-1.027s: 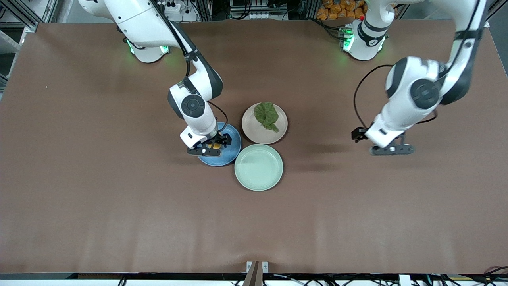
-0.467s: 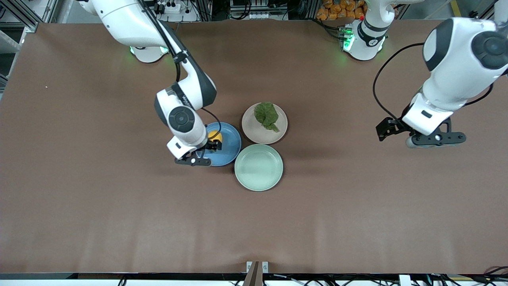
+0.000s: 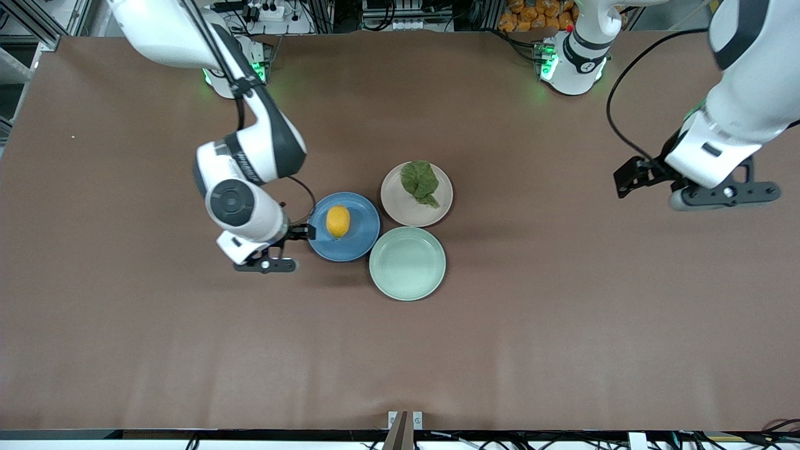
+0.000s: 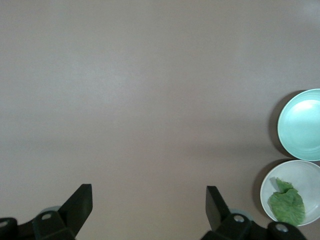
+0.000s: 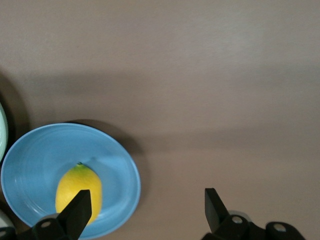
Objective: Place lemon and lettuce in plates
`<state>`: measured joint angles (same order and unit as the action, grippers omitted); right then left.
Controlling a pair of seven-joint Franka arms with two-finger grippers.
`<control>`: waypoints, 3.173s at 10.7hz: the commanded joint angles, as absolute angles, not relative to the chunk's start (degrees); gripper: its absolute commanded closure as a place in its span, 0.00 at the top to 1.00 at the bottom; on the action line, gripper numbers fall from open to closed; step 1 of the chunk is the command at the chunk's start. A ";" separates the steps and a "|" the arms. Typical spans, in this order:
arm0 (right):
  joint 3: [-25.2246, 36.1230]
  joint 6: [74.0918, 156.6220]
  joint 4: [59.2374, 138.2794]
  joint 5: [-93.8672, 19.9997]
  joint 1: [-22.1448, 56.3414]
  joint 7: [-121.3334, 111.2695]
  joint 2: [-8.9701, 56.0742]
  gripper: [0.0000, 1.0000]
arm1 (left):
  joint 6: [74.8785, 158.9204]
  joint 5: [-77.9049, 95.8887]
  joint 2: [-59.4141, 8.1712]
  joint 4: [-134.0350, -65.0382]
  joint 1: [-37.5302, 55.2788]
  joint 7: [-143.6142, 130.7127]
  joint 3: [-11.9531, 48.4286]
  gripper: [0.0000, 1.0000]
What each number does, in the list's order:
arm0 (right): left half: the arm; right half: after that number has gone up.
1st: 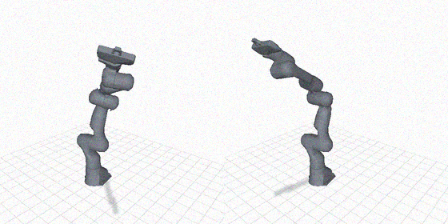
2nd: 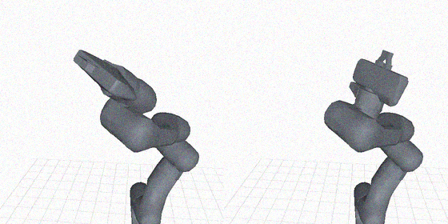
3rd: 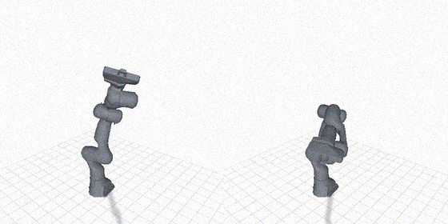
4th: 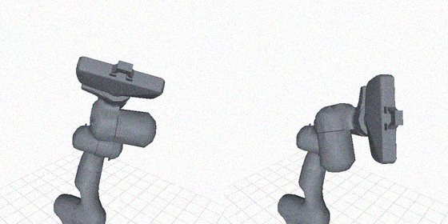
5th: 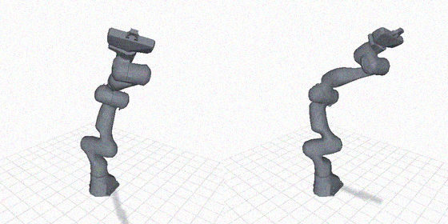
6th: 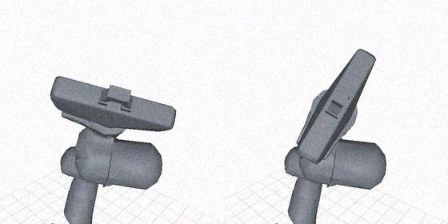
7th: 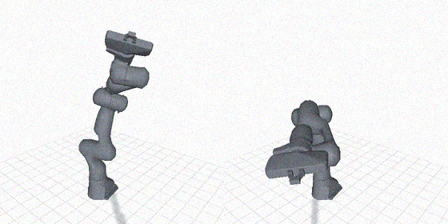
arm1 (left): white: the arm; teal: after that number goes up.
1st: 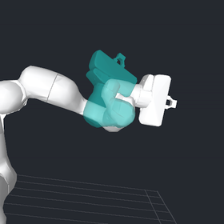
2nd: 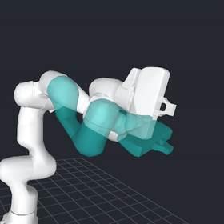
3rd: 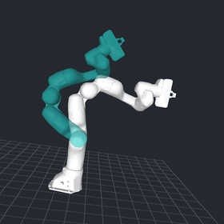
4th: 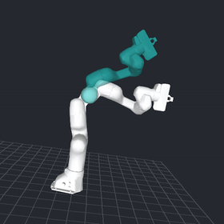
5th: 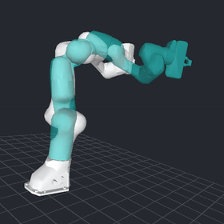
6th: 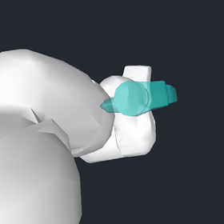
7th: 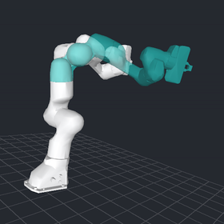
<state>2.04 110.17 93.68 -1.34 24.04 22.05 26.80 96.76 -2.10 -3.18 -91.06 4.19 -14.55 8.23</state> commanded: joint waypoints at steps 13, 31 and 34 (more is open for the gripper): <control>1.93 93.87 82.97 2.02 6.86 12.83 15.13 1.00 | 88.95 1.23 -1.67 -86.13 3.25 -10.90 8.79 1.00; 1.67 84.18 86.80 1.93 2.72 3.78 4.07 1.00 | 88.33 1.23 -1.58 -84.90 3.43 -10.90 9.05 1.00; 1.67 87.28 92.11 1.93 2.55 3.78 0.70 1.00 | 88.33 1.23 -1.67 -84.90 3.43 -10.99 9.05 1.00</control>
<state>2.08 85.71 87.84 1.31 2.87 3.78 4.27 89.37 0.25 -1.91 -85.45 3.92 -12.71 8.79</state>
